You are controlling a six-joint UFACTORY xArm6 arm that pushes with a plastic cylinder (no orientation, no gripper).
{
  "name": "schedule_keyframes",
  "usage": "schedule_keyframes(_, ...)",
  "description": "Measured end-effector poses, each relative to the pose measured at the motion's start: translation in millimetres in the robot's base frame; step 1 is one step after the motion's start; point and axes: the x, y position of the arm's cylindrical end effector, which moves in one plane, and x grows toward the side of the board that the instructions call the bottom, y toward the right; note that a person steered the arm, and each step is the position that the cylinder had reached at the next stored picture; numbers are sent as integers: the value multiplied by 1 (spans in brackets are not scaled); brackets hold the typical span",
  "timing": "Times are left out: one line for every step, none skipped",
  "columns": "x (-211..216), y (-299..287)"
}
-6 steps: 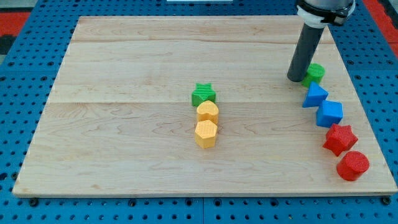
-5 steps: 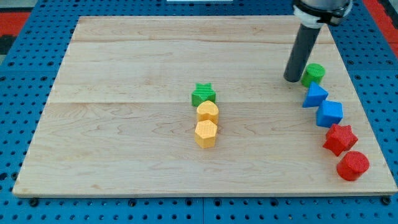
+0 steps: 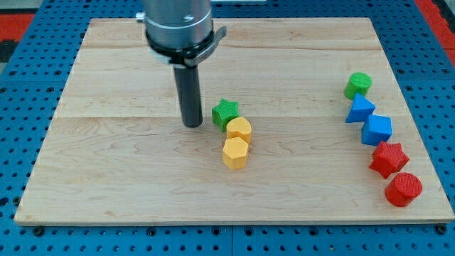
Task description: Push the green star towards the top left of the green circle
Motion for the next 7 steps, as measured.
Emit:
schedule_keyframes(14, 1)
schedule_keyframes(6, 12)
schedule_keyframes(-33, 59)
schedule_keyframes(-62, 103)
schedule_keyframes(-45, 105)
schedule_keyframes(10, 97)
schedule_keyframes(0, 119)
